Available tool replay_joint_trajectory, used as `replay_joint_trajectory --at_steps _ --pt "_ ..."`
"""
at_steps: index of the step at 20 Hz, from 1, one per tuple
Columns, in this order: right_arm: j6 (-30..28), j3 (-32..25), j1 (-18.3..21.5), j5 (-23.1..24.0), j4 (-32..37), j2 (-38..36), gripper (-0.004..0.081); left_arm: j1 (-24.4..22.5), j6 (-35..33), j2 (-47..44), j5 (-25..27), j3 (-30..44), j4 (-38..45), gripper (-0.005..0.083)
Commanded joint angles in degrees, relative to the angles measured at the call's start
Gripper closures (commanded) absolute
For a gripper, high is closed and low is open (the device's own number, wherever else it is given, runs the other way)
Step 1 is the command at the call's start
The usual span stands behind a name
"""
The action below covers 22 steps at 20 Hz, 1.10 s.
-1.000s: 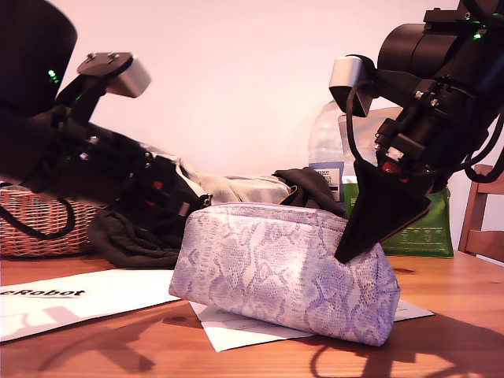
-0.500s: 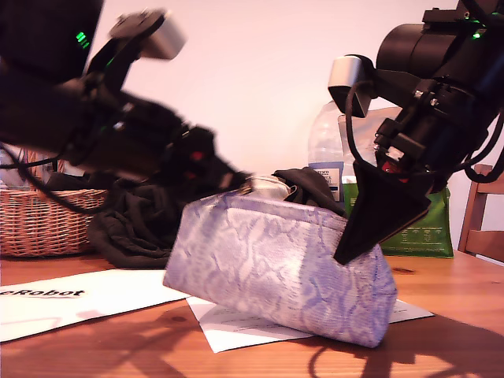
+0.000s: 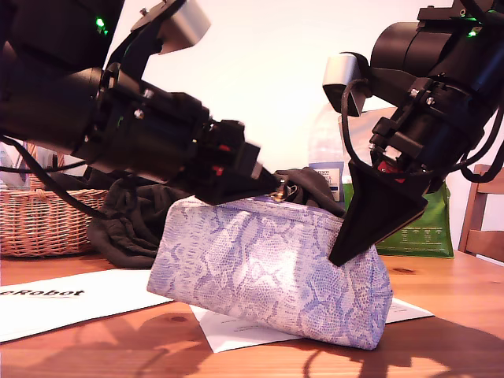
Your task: Open the zipper in the zip bag in front of you
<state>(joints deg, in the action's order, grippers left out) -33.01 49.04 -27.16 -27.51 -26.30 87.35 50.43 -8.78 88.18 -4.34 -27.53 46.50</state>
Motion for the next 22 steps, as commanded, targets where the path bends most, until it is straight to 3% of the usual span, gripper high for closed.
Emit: replay_joint_trajectory --at_steps 1,5,9,13,18,20,22 --pt "0.24 0.59 -0.59 0.09 0.76 0.94 0.0783 1.57 2.16 -0.72 -2.45 -1.11 1.29 0.0793" --pt "0.22 0.59 -0.59 0.07 0.76 0.94 0.0783 1.68 3.69 -0.72 -1.16 -1.11 1.27 0.0758" --pt "0.22 0.59 -0.59 0.07 0.74 0.94 0.0783 1.44 -0.81 -0.72 3.8 -1.11 1.07 0.0543" --pt "0.22 0.59 -0.59 0.09 0.74 0.94 0.0783 1.49 -6.56 -0.72 4.81 -1.11 0.79 0.0535" --pt "0.2 0.59 -0.59 0.61 0.72 0.94 0.0783 0.24 -16.11 -2.49 11.15 -1.11 1.4 0.0535" --pt "0.2 0.59 -0.59 1.16 0.72 0.94 0.0783 -0.33 -20.37 -5.07 10.71 -1.11 0.35 0.0535" --pt "0.17 0.59 -0.59 1.18 0.7 0.94 0.0783 -1.31 -20.17 -9.27 7.8 -1.38 -5.95 0.0535"
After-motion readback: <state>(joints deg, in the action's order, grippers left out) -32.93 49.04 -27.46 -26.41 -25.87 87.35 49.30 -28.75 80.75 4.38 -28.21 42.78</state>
